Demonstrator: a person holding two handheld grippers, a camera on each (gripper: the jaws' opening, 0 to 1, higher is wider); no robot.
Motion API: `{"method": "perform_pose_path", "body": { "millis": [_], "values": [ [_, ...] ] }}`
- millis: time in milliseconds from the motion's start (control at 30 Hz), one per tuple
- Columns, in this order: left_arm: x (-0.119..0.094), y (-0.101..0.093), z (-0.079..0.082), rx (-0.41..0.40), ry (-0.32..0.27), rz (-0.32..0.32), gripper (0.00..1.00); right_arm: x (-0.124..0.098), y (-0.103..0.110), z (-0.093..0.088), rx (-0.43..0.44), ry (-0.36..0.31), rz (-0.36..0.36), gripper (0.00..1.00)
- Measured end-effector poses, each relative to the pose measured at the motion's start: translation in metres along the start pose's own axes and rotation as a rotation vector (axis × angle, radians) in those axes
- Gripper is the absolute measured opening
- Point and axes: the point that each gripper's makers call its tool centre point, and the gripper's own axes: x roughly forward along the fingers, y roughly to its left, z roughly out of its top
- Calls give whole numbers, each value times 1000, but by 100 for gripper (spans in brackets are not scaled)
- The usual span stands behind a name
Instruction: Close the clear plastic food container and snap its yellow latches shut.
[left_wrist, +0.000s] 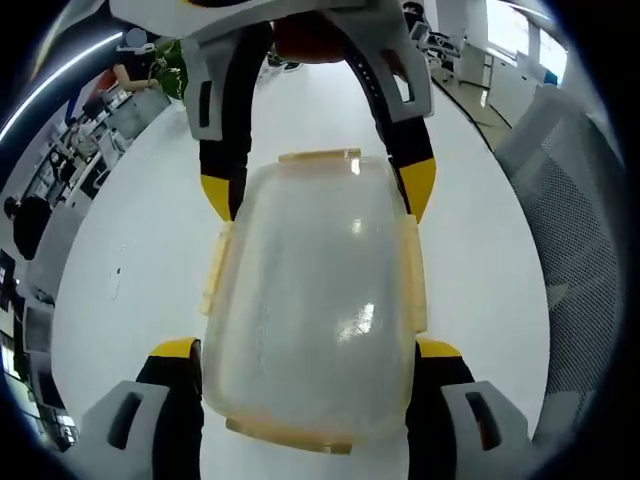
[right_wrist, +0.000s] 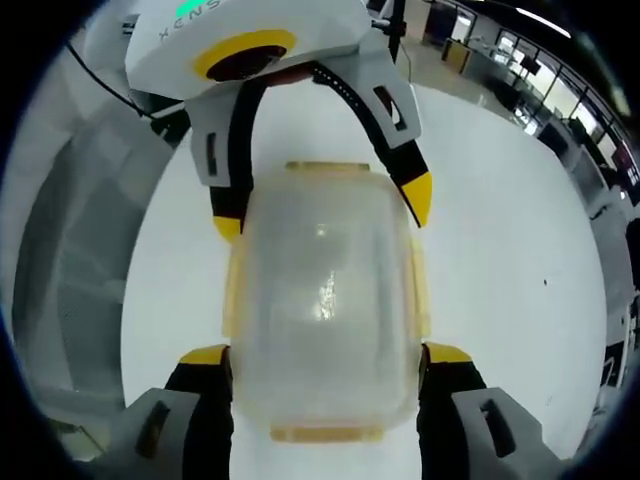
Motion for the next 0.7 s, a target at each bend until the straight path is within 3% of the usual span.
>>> {"method": "perform_pose_path", "body": {
  "millis": [700],
  "values": [
    [4, 13, 0, 5, -12, -7, 85, 2, -13, 0, 6, -1, 1, 77]
  ]
}}
